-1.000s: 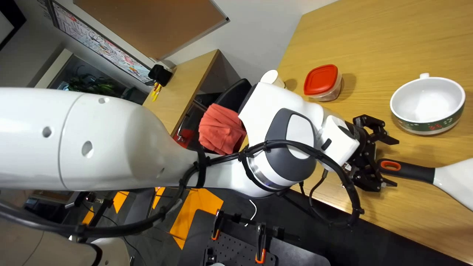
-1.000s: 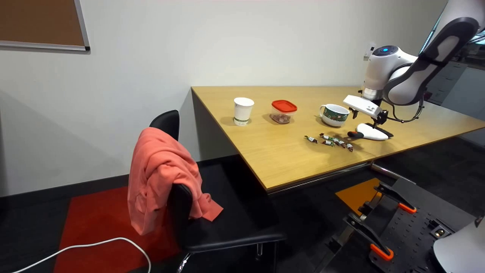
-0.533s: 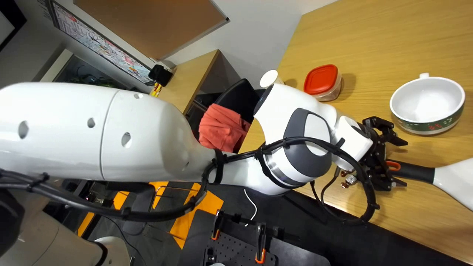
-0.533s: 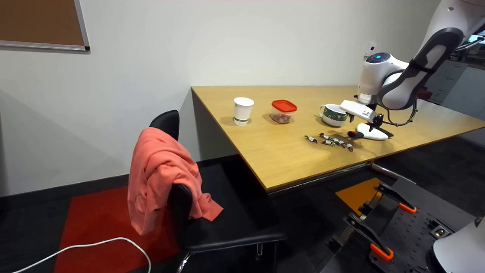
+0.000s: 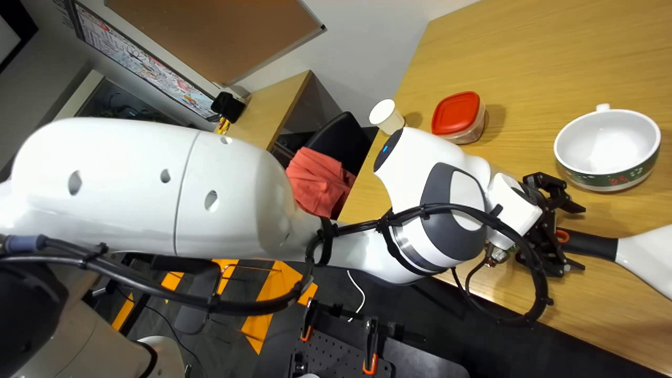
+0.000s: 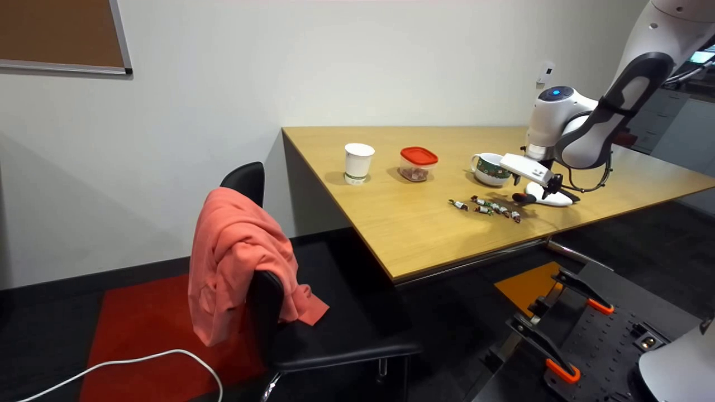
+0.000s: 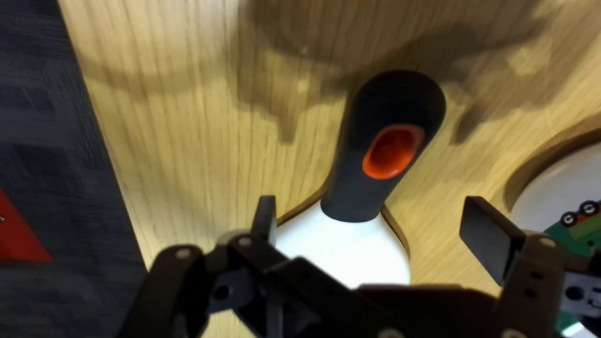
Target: Use the brush to sweep the candy to the left side of the table
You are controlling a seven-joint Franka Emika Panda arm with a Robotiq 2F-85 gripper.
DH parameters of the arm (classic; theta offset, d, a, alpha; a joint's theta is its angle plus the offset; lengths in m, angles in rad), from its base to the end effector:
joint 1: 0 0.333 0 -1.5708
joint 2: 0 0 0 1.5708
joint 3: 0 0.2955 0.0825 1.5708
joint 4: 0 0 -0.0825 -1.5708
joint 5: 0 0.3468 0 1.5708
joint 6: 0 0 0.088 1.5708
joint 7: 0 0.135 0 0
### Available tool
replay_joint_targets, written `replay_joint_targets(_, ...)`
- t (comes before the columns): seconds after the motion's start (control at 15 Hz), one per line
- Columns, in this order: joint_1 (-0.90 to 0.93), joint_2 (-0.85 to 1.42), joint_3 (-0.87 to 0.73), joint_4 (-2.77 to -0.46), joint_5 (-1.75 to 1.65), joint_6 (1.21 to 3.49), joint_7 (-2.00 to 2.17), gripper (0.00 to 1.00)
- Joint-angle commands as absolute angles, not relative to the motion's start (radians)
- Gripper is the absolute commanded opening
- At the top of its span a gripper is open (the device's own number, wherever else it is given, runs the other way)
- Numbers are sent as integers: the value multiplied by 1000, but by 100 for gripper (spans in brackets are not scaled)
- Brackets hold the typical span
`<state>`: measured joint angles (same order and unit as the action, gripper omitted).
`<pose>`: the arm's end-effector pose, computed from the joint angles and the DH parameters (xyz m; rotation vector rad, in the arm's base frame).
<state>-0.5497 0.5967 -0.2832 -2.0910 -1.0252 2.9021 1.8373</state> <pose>0.4034 -0.3826 0.1367 1.8950 -1.9891 0.4985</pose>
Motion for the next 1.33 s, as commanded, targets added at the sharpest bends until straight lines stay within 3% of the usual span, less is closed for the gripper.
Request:
replay_joint_targets(0.0,-556,631,-289,-2066,-1028,2941,1863,100)
replay_joint_targets(0.6,-528,700,-316,-2014,-1057,2926,1930,99)
replay_joint_targets(0.67,-523,704,-318,-2009,-1064,2926,1943,75)
replay_joint_targets(0.8,-516,709,-323,-2003,-1069,2923,1950,69)
replay_joint_targets(1.27,-487,703,-343,-2003,-1093,2922,1978,14)
